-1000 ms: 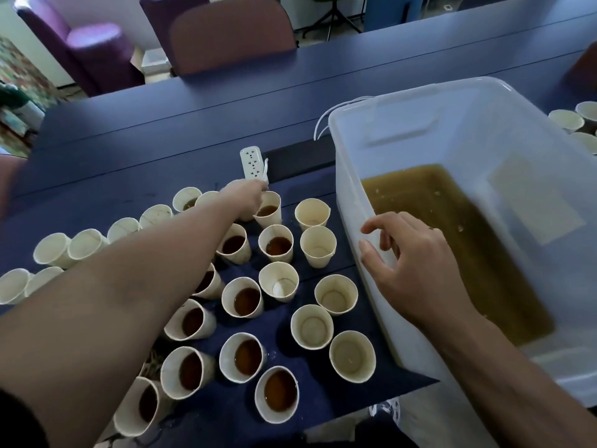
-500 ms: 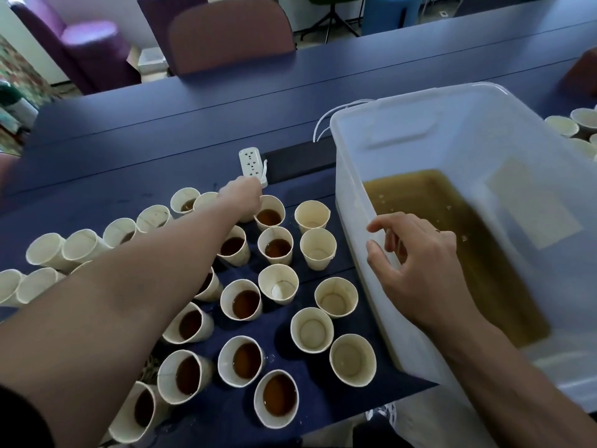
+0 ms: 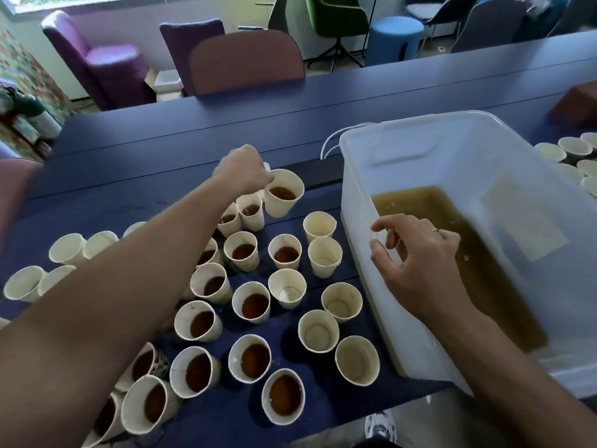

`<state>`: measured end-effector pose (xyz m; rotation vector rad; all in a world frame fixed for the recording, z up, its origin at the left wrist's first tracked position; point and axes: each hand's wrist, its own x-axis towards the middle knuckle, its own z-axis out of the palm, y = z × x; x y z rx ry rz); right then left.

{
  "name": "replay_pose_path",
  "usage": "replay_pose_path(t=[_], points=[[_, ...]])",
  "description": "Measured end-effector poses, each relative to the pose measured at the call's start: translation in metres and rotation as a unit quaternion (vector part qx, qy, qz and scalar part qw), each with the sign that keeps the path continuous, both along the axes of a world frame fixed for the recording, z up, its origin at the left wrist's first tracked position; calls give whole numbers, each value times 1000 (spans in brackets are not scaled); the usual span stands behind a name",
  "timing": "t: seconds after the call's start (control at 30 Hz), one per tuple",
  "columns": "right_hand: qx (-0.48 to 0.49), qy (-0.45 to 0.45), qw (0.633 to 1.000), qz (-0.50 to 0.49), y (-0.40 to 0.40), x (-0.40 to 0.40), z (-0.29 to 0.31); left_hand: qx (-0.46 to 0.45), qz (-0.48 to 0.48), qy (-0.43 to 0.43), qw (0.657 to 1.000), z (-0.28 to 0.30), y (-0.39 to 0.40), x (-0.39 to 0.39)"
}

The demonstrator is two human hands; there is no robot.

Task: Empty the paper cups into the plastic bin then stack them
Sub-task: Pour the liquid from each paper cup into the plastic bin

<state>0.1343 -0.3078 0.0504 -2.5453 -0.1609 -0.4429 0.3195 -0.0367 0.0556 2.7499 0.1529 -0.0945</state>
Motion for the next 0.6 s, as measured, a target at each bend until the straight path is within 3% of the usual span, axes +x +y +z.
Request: replay_pose_path(t=[0.2, 0.4, 0.6], points=[[16, 24, 999, 32, 17, -4, 21, -108, -23, 7, 994, 82, -17, -39], [206, 123, 968, 76, 43, 8, 37, -170, -69, -12, 983, 123, -43, -79], [330, 76, 938, 67, 49, 12, 36, -207, -102, -9, 973, 138, -72, -109]])
